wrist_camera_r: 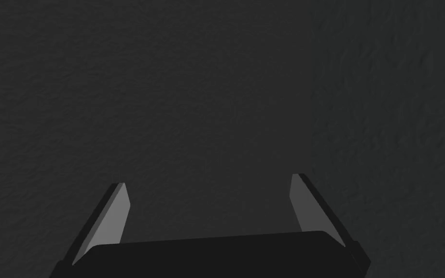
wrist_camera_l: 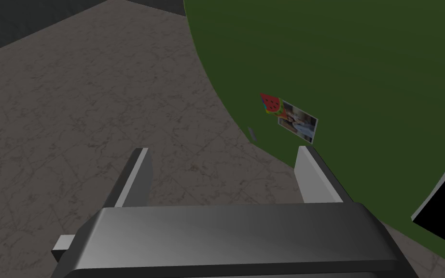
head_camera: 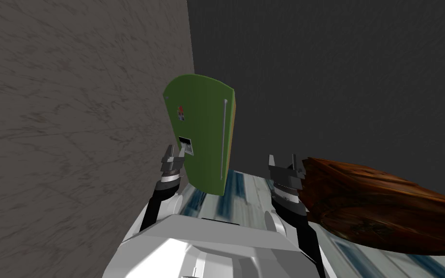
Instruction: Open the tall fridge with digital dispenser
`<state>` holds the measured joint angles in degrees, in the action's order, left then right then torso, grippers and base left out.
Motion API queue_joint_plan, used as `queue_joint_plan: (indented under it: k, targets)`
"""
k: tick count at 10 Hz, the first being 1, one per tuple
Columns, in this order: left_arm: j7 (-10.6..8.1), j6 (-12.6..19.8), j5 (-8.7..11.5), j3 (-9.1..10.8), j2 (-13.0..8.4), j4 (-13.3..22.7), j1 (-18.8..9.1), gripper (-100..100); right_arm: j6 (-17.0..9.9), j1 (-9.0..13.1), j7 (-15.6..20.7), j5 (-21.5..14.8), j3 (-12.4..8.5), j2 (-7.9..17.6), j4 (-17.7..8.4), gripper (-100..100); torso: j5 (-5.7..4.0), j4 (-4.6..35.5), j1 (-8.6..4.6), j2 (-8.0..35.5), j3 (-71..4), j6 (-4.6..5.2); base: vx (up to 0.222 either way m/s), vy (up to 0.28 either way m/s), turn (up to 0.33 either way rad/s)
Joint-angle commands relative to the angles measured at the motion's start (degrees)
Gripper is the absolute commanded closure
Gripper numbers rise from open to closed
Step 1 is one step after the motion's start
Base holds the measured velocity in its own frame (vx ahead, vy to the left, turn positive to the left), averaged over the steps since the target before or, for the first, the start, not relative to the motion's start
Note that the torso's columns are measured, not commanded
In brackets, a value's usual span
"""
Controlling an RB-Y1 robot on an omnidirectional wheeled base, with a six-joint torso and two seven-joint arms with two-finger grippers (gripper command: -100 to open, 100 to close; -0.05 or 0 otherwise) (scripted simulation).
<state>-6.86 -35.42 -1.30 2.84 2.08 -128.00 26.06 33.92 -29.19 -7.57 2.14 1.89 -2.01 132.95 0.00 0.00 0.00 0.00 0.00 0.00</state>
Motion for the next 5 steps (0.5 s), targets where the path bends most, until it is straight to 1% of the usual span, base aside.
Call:
queue_joint_plan:
  k: [1,5]
  targets:
    - [0.00,0.00,0.00,0.00,0.00,0.00,0.00,0,0.00,0.00,0.00,0.00,0.00,0.00,0.00,0,0.00,2.35,0.00,2.32,-4.67,0.00,0.000,0.000,0.000]
    - [0.00,0.00,0.00,0.00,0.00,-0.01,0.00,0,0.00,0.00,0.00,0.00,0.00,0.00,0.01,0,0.00,18.46,0.00,18.45,-36.92,0.00,0.000,0.000,0.000]
